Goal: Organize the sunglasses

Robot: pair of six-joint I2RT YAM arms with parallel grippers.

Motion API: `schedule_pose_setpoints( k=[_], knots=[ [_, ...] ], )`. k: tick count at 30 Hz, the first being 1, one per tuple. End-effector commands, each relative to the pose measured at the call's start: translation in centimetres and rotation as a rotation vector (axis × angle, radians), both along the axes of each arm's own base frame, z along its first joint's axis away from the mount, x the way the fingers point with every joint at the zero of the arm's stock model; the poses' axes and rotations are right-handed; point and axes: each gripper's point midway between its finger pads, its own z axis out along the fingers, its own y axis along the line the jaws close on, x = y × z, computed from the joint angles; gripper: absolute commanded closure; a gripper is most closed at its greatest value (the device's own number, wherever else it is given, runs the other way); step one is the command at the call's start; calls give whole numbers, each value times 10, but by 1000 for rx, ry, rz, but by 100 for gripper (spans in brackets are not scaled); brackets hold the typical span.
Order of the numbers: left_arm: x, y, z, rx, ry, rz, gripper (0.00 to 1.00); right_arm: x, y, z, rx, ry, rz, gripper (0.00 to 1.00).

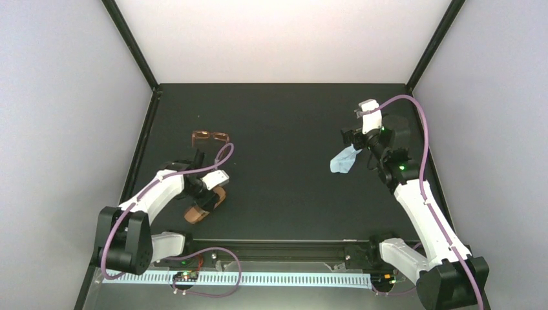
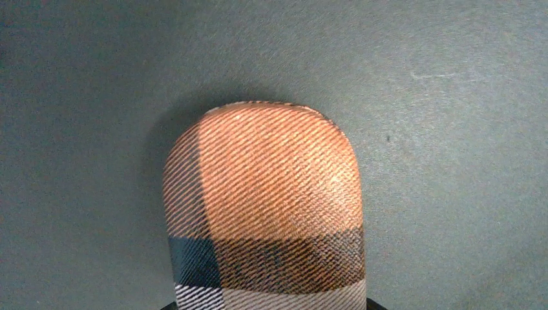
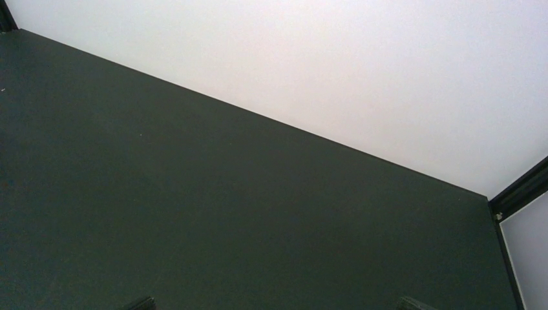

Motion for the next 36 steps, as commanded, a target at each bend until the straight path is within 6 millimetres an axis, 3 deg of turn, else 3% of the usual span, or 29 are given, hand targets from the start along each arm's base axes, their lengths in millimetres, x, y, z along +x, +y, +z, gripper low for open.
schedule_pose_setpoints(
  k=[1,7,11,14,16,20,26,28,31,36],
  knots=[
    [24,-17,20,-65,-62,-19,43,1,5,-1,-4,-16,27,0],
    [42,-61,56,-216,-118,-118,69,-8,19,-2,7,-20,120,0],
    [51,-98,68,-241,-145,-253,69,-9,23,-7,-3,-10,150,0],
    [54,-129,67,-198,-151,-393,68,-5,20,-8,-13,-4,129,0],
    [62,-137,61,-138,-142,-415,66,-4,18,-8,-17,-1,116,0],
    [65,-128,55,-53,-115,-411,44,-5,18,-8,-19,-3,120,0],
    [28,-108,59,-28,-183,-662,12,-1,19,-18,-35,24,125,0],
    [11,-102,57,-24,-171,-771,8,0,20,-19,-37,30,129,0],
    [2,-90,45,25,-168,-848,7,-2,19,-18,-41,25,127,0],
    [26,-78,21,127,-226,-794,3,-4,21,-15,-41,17,143,0]
  ],
)
